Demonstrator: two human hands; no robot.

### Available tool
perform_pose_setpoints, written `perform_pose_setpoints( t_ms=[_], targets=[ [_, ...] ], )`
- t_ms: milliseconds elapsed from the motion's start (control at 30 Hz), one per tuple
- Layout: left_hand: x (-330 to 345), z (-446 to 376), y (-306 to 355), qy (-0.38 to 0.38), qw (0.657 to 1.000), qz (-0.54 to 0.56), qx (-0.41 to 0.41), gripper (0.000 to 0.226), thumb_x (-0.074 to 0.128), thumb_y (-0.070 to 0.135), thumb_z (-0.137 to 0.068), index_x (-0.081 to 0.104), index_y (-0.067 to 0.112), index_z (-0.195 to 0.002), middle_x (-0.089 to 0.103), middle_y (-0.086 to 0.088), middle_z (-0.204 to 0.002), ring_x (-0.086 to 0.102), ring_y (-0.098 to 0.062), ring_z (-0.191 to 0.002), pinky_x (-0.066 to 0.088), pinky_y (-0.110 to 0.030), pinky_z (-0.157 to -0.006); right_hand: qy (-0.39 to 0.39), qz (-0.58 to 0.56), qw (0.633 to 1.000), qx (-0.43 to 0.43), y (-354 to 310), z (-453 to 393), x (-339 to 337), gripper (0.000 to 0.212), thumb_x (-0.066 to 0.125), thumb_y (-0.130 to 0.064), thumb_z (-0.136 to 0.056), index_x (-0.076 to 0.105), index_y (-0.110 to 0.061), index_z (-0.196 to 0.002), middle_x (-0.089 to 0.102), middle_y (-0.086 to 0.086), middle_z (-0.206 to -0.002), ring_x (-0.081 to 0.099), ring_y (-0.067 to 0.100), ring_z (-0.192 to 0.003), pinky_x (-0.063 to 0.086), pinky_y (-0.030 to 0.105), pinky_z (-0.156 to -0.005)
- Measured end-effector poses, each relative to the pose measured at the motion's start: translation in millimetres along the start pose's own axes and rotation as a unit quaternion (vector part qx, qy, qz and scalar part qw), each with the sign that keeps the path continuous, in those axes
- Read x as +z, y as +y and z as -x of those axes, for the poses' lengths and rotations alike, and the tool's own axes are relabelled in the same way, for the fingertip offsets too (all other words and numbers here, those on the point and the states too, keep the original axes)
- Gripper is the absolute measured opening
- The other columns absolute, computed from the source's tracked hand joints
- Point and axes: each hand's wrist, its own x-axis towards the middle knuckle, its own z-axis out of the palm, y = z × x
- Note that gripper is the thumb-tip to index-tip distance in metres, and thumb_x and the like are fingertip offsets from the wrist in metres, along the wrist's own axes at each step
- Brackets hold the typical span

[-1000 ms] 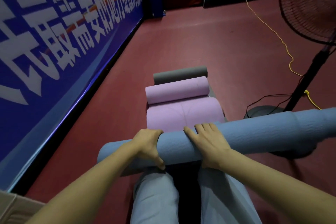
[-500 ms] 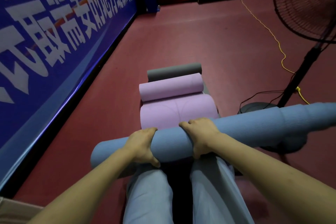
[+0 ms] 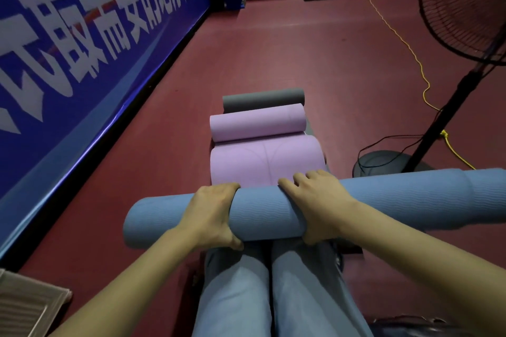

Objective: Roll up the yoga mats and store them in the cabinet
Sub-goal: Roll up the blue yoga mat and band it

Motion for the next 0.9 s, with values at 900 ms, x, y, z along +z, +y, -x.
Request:
perform_pose_setpoints(
  t_ms=[900],
  targets=[
    [-26, -3, 23, -0.264, 0.945, 0.191, 0.044, 0.089, 0.094, 0.06, -0.034, 0.053, 0.042, -0.11, 0.046, 0.021, -0.111, 0.047, 0.001, -0.106, 0.046, -0.024, -0.093, -0.079, -0.067, 0.994, -0.025, -29, 46, 4, 0.107, 0.085, -0.055, -0.048, 0.034, -0.02, -0.135, 0.051, 0.001, -0.12, 0.053, 0.028, -0.103, 0.043, 0.046, -0.088]
  ],
)
